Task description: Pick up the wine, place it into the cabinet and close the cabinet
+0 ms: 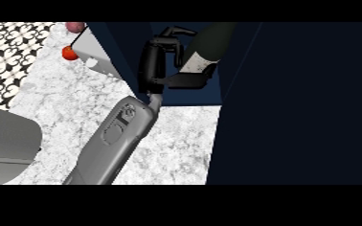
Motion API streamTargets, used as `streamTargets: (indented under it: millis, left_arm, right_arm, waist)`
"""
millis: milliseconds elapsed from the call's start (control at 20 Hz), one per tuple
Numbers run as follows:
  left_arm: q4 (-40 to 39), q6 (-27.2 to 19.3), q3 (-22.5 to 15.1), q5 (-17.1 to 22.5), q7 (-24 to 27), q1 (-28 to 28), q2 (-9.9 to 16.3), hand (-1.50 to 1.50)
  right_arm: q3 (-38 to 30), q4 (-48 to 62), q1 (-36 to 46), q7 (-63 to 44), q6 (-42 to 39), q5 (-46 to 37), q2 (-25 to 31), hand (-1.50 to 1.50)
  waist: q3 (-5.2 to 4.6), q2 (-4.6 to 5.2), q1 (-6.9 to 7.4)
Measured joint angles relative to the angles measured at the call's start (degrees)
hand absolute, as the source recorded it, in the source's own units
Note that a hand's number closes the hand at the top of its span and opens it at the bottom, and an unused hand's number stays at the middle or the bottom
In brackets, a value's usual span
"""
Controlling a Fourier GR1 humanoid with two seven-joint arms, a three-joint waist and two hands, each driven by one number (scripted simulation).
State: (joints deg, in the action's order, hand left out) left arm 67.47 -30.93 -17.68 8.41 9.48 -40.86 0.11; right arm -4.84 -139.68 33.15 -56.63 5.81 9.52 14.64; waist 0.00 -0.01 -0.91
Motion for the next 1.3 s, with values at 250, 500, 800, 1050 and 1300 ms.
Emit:
streamTargets:
  millis: [250, 500, 800, 1050, 1300]
  left_arm:
    - [-6.3, 0.1, 0.1, 2.8, 5.0, -1.2, -0.1, 1.50]
    - [-10.9, -1.0, -1.0, 5.7, 8.6, -2.0, -0.1, 1.50]
    - [-18.0, -1.0, -2.3, 9.7, 14.3, -2.5, -0.1, 1.50]
    - [-24.3, -1.8, -4.5, 11.2, 17.9, -3.2, -0.1, 1.50]
    - [-31.0, -2.5, -4.8, 13.5, 22.6, -4.8, -0.1, 1.50]
  right_arm:
    - [0.3, 0.7, -0.6, 1.4, -0.8, 0.2, -0.4, -1.50]
    - [-0.4, 0.9, 0.2, 0.8, -0.7, 0.6, -0.4, -1.50]
    - [0.6, 0.9, 1.4, -0.1, -0.4, 0.8, -0.4, -1.50]
    - [0.4, 1.0, 0.4, 0.6, -0.7, 1.0, -0.9, -1.50]
    - [0.1, 1.3, 0.6, 1.0, -1.2, 1.5, -0.9, -1.50]
  waist:
    - [-0.02, 0.10, -0.14]
    - [-0.01, 0.08, -0.39]
    - [-0.03, 0.12, -0.62]
    - [-0.02, 0.19, -0.77]
    - [-0.04, 0.31, -1.14]
